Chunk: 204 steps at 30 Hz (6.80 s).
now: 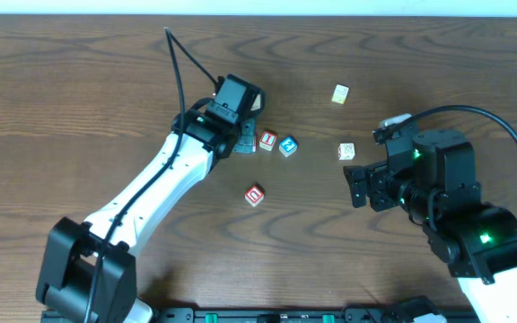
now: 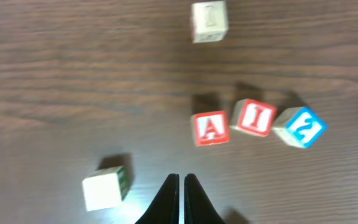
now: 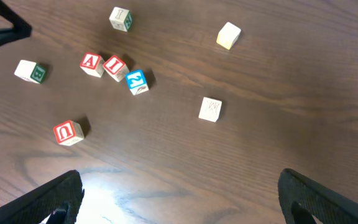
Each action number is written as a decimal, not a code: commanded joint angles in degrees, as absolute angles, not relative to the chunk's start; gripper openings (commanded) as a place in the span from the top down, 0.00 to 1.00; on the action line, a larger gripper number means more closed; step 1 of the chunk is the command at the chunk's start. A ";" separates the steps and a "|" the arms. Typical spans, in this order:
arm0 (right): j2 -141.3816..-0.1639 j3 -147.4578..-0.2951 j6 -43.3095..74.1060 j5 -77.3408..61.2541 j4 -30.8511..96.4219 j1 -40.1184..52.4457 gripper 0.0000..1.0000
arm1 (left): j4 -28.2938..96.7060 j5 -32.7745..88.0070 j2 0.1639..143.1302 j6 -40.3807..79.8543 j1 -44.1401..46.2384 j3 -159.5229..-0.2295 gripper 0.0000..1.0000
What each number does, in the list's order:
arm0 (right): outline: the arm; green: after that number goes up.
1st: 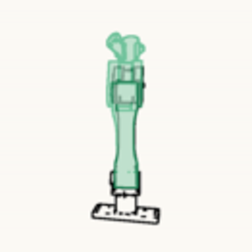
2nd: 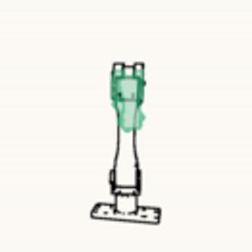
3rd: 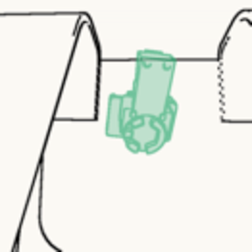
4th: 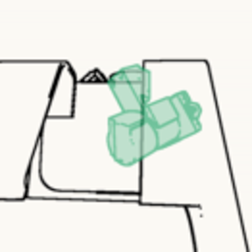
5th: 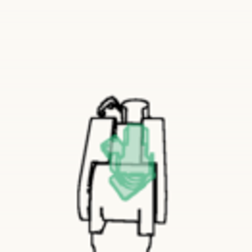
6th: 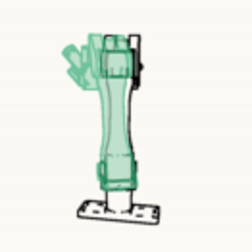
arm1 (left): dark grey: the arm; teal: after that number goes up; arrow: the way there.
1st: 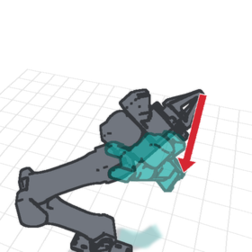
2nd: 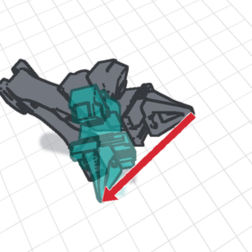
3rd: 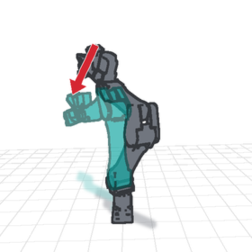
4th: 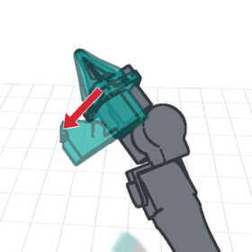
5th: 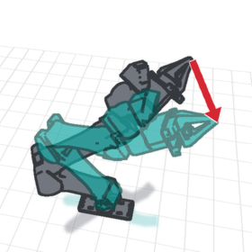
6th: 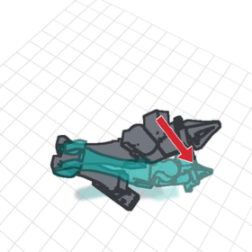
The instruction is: Spell out Ai2
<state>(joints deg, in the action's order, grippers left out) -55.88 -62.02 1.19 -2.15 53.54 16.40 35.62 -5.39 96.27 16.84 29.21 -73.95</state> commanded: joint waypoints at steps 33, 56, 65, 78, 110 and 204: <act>-75.00 -62.06 16.69 -11.22 39.72 16.64 0.11 | 35.70 -3.18 91.96 7.07 12.95 -74.41 0.04; -104.25 -62.08 27.20 -7.09 25.69 22.92 0.99 | 36.03 -3.16 91.96 5.74 8.62 -74.41 0.04; -105.14 -62.08 28.58 -5.74 22.63 22.90 0.98 | 36.05 -3.14 91.96 5.74 8.62 -74.41 0.04; -105.16 -62.08 39.88 -4.49 22.92 23.09 0.98 | 36.03 -3.14 91.96 5.76 8.62 -74.41 0.04; -106.80 -62.08 33.26 -8.62 15.81 24.84 0.98 | 35.66 -3.14 91.96 5.72 8.62 -74.41 0.04; -108.88 -62.19 28.58 -11.62 9.69 24.84 0.98 | 34.61 -3.16 91.98 4.21 8.62 -74.41 0.04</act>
